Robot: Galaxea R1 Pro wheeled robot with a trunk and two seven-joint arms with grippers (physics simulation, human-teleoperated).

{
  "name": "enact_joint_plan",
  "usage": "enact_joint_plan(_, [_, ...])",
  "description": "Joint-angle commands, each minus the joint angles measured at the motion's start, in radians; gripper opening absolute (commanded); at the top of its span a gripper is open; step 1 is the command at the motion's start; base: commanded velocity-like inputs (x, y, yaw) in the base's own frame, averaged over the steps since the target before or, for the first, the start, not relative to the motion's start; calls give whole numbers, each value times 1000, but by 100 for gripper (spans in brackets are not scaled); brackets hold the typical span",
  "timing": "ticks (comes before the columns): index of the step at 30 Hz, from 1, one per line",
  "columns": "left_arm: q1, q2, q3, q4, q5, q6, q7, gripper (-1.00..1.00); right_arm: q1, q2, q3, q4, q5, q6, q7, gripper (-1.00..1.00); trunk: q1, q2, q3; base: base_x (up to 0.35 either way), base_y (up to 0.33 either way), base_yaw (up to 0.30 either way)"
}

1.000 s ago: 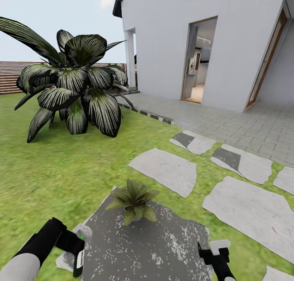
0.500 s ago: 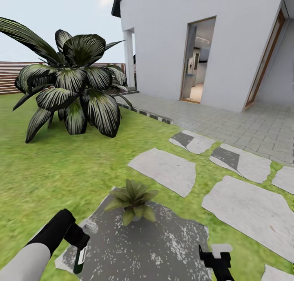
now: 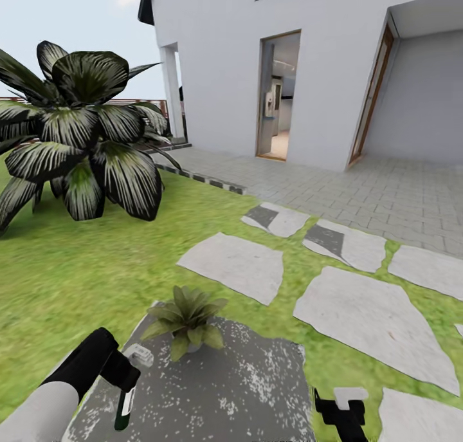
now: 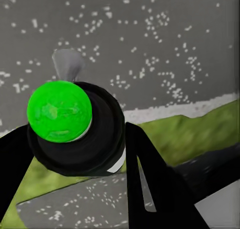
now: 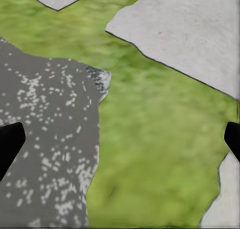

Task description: Pick up the pesticide atomizer in the garden and spray insectifuge to fully cover both potted plants in the garden.

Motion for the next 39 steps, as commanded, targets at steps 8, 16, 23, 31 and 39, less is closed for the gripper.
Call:
enact_joint_plan(8, [-87,-2,-1,-6,-374,194,-361,-100,0,2,4,2,7,-2,-3,100,0,0,-1,0,0,-58])
enact_joint_plan(16, [-81,-6,-1,-5,-379,191,-355,-100,0,0,8,3,12,-2,-1,100,0,0,-1,0,0,0])
enact_joint_plan(23, [-81,-8,-1,-5,-379,191,-356,-100,0,0,8,2,12,-2,-1,100,0,0,-1,16,0,0])
enact_joint_plan(31, [-82,-9,-1,-5,-377,192,-356,-100,0,3,8,1,9,-2,-2,100,0,0,-1,259,0,0])
enact_joint_plan(39, [-85,-8,-148,-5,-375,192,-367,-100,0,3,8,3,9,-2,0,100,0,0,-1,28,0,0])
